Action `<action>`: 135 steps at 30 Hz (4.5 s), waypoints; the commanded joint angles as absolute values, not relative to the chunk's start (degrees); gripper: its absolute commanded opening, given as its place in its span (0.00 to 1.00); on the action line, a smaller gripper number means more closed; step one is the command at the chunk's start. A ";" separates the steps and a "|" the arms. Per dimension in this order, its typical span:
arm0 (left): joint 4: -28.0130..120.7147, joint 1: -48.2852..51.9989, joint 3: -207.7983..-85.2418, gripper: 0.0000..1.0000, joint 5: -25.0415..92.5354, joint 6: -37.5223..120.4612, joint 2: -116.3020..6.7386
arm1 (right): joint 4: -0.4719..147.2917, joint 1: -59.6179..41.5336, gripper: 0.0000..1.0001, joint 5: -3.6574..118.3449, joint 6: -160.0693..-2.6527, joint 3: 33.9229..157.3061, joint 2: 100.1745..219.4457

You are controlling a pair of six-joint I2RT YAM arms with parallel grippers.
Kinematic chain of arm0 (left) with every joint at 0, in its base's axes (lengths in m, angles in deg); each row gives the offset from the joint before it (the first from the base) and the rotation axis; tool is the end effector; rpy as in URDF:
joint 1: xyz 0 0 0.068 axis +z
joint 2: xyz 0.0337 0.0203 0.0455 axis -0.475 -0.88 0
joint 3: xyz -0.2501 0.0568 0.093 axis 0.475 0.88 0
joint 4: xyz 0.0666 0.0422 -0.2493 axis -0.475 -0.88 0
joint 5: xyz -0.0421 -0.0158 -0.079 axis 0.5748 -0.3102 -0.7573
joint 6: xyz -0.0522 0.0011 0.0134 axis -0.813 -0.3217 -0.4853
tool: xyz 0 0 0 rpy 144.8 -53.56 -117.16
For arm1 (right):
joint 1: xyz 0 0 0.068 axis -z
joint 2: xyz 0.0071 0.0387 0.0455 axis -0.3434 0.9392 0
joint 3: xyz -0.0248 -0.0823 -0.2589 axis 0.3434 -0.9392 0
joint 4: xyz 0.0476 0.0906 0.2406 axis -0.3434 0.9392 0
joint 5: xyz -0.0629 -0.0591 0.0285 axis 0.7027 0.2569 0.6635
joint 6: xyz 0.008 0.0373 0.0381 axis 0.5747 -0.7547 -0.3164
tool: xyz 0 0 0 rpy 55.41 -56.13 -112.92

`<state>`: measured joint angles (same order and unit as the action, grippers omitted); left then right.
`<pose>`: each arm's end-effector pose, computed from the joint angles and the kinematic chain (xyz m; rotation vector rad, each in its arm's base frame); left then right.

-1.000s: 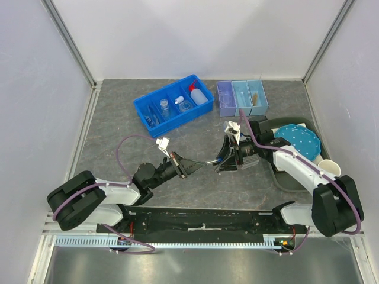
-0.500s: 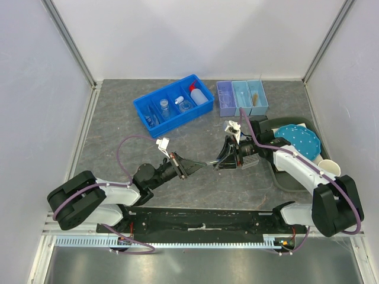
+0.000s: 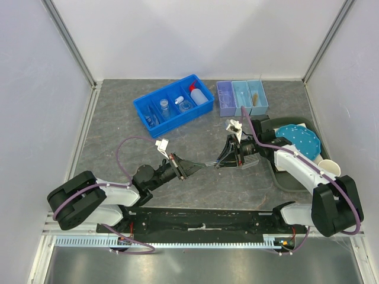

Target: Organize the chemistry lab equipment

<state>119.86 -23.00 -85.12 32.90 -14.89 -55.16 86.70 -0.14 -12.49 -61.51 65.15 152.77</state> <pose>0.1331 -0.1757 0.1928 -0.0815 1.6599 -1.7863 0.2234 0.1193 0.2461 -1.1949 1.6470 1.5899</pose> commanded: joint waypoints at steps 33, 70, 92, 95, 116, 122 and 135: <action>14.45 -16.91 -116.36 0.97 54.84 41.53 -19.63 | 130.55 11.65 0.10 45.03 -33.15 98.37 166.25; 13.75 -16.56 -114.34 0.97 53.61 40.22 -9.70 | 130.29 -4.35 0.13 64.72 -37.90 101.19 179.63; 13.75 -16.47 -114.34 0.97 53.26 40.22 -9.70 | 132.49 -6.28 0.27 68.24 -37.81 106.99 185.16; 13.84 -16.47 -114.34 0.97 53.26 40.22 -9.78 | 132.49 -6.55 0.31 68.24 -38.07 107.69 185.34; 14.19 -16.47 -114.34 1.00 54.66 40.04 -8.73 | 132.50 2.14 0.50 59.20 -39.57 105.94 165.85; 16.39 -9.63 -120.98 1.00 48.71 39.25 -13.99 | 111.17 14.45 0.92 51.72 -48.32 96.40 144.77; 3.56 3.75 -157.57 1.00 27.95 35.47 -29.21 | 101.62 18.50 0.98 73.76 -85.53 99.95 132.08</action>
